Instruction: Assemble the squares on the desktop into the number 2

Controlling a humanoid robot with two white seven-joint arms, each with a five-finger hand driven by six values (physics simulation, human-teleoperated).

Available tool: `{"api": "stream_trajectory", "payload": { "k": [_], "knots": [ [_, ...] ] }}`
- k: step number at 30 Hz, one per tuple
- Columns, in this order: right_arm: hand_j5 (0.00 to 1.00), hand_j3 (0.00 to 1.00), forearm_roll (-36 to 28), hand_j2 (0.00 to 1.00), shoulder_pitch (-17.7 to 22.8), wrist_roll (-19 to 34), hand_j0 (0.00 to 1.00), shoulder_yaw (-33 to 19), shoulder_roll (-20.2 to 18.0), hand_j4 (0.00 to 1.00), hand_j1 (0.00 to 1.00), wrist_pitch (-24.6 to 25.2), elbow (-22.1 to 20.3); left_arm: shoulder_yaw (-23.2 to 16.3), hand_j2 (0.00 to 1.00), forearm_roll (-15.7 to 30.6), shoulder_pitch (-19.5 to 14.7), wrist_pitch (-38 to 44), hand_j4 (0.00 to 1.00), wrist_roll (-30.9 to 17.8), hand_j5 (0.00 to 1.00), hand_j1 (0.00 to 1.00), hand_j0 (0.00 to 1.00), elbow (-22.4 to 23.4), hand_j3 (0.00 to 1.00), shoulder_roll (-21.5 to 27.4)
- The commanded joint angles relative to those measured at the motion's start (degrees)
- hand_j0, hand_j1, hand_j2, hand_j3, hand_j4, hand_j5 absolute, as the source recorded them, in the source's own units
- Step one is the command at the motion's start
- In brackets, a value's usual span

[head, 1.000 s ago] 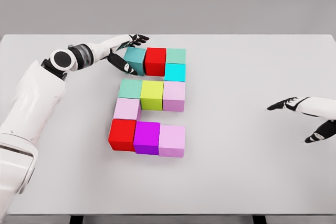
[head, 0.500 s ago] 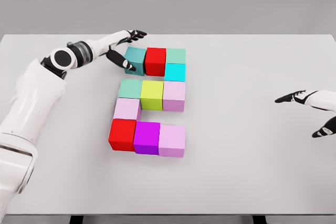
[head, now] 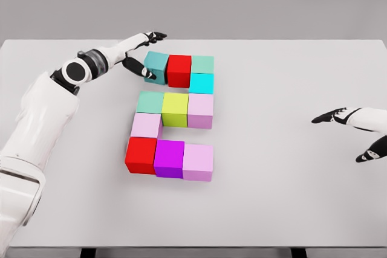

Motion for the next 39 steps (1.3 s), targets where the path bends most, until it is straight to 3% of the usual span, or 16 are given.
{"api": "stream_trajectory", "payload": {
  "k": [1,6,9,18,28,38,39],
  "knots": [
    [1.0,1.0,-0.35,1.0,0.0,-0.02,1.0,-0.02,-0.11,1.0,1.0,0.14,-0.09,0.06,0.98,0.31,0.09,0.18,0.98,0.06,0.98,0.98,0.98,-1.12,0.98,0.02],
    [1.0,1.0,-0.35,1.0,0.18,-0.02,1.0,-0.02,-0.11,1.0,1.0,0.14,-0.09,0.14,0.99,0.31,0.88,0.26,0.99,0.15,0.99,0.99,0.99,-2.26,0.99,1.08],
    [1.0,1.0,-0.26,1.0,0.18,-0.02,1.0,-0.02,-0.11,1.0,1.0,0.14,-0.09,0.06,0.99,0.4,1.49,0.26,0.99,2.79,0.99,0.99,0.99,-2.52,0.99,1.96],
    [1.0,1.0,-0.26,1.0,0.18,-0.02,1.0,-0.02,-0.11,1.0,1.0,0.14,-0.09,-0.47,0.99,0.48,1.85,-0.44,0.99,2.26,0.99,0.99,0.99,-2.09,0.99,6.18],
    [1.0,1.0,-0.18,1.0,0.26,-0.02,1.0,-0.02,-0.11,1.0,1.0,0.14,-0.01,-0.56,0.99,-1.71,1.05,1.05,0.99,2.44,0.99,0.99,0.99,1.17,0.99,7.14],
    [1.0,1.0,-0.18,1.0,0.26,-0.02,1.0,-0.02,-0.11,1.0,1.0,0.14,-0.09,-3.28,0.99,-3.12,0.09,-0.09,0.99,2.0,0.99,0.99,0.99,0.11,0.99,8.64],
    [1.0,1.0,-0.18,1.0,0.26,-0.02,1.0,-0.02,-0.11,1.0,1.0,0.14,-0.09,-5.04,1.0,-2.94,-0.44,-0.53,1.0,0.94,1.0,1.0,1.0,-0.24,1.0,9.95]
  ]
}}
